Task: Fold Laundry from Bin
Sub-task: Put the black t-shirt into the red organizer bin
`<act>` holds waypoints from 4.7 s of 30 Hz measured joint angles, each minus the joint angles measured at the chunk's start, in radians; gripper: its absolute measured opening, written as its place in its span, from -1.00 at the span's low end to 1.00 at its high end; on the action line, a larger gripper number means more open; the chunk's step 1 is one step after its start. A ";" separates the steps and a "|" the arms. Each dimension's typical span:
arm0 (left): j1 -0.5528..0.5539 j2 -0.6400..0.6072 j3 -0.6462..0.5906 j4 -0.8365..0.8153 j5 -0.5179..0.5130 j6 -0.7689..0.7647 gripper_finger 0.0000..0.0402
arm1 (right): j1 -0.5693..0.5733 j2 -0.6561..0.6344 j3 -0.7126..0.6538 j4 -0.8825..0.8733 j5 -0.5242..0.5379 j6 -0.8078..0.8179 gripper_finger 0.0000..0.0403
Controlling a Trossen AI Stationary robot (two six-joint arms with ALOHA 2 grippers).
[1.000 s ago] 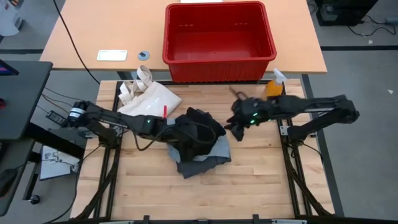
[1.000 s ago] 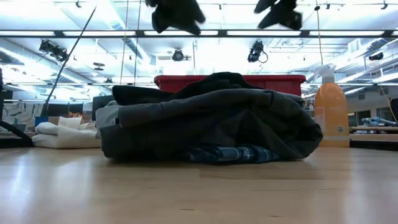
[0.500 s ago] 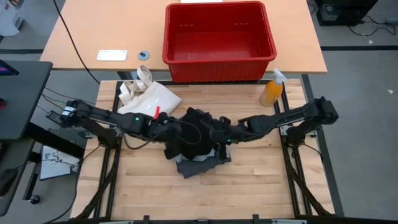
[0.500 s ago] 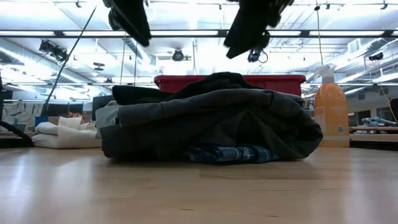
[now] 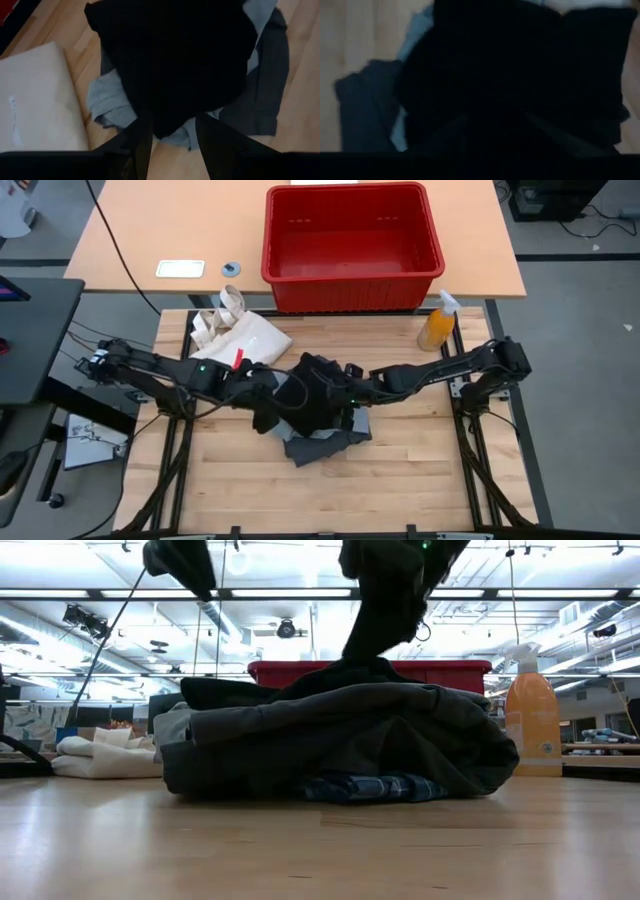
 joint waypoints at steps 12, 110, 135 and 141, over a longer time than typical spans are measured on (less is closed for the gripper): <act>-0.003 -0.001 0.000 -0.070 -0.001 0.006 -0.24 | -0.048 0.004 0.000 -0.076 -0.114 -0.003 -0.95; 0.113 0.049 -0.601 0.837 0.184 -0.217 0.46 | -0.476 0.029 0.000 0.059 -0.784 0.182 0.73; 0.158 0.049 -0.600 0.853 0.113 -0.228 0.46 | -0.441 0.027 0.000 0.296 -1.011 0.250 0.73; 0.175 0.049 -0.600 0.861 0.112 -0.202 0.46 | -0.439 0.099 -0.002 0.141 -0.924 0.166 0.73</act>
